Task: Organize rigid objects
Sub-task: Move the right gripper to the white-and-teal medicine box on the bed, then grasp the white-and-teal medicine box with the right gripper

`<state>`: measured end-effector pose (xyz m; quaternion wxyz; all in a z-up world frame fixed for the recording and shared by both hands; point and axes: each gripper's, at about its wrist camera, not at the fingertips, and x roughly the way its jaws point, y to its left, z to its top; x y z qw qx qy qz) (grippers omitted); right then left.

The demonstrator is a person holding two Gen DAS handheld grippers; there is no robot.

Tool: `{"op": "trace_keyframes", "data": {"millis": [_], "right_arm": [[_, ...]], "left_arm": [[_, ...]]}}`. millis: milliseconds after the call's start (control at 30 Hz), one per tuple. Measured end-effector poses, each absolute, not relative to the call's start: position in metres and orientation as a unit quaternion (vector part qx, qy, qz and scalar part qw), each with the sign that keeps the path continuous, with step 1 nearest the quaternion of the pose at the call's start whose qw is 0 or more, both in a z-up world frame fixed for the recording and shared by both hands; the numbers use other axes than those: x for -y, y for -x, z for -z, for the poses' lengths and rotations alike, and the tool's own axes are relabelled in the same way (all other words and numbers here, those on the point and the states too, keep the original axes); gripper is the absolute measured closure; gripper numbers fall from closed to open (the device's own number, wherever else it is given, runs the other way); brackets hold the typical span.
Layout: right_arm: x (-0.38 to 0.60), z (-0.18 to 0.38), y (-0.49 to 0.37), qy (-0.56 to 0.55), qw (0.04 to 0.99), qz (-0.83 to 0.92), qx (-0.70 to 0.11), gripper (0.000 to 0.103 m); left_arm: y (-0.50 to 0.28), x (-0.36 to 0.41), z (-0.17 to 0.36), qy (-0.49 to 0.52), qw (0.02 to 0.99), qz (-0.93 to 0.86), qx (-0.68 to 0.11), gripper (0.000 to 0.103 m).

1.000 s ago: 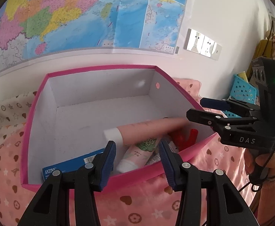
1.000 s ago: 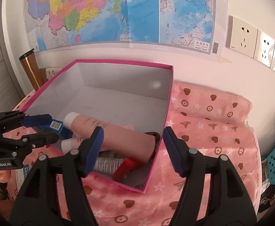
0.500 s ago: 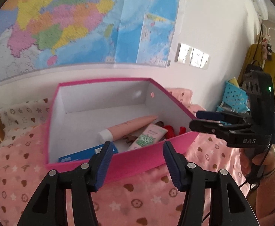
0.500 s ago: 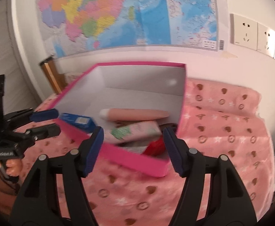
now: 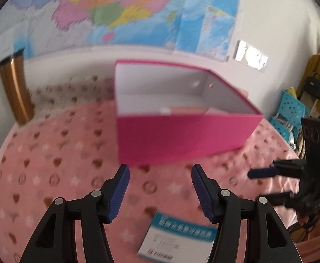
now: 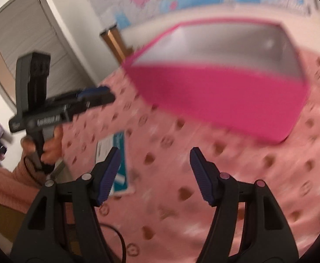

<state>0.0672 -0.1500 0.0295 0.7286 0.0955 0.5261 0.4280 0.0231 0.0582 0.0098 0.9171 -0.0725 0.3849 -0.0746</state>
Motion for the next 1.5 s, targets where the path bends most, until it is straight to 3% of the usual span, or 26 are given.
{"op": "trace_keyframes", "data": {"millis": [267,633,1167,1333,1500], "right_arm": [[0.129,-0.001,-0.031,-0.107,0.665,-0.459,-0.579,0.036],[0.108,-0.002,-0.019,-0.124,0.637,-0.489,-0.583,0.046],[0.127,0.008,-0.058,-0.145,0.703,-0.397,-0.572,0.050],[0.126,0.011,-0.060,-0.152,0.710,-0.385,-0.570,0.050],[0.127,0.011,-0.061,-0.154,0.713,-0.379,-0.569,0.050]], "left_arm": [[0.003,-0.062,0.025,0.083,0.893,0.081,-0.435,0.044],[0.016,-0.055,0.038,0.097,0.875,0.118,-0.460,0.044],[0.012,-0.029,0.041,0.106,0.866,0.163,-0.461,0.044],[0.007,-0.033,0.046,0.118,0.862,0.152,-0.469,0.055],[0.005,-0.035,0.045,0.124,0.862,0.149,-0.468,0.058]]}}
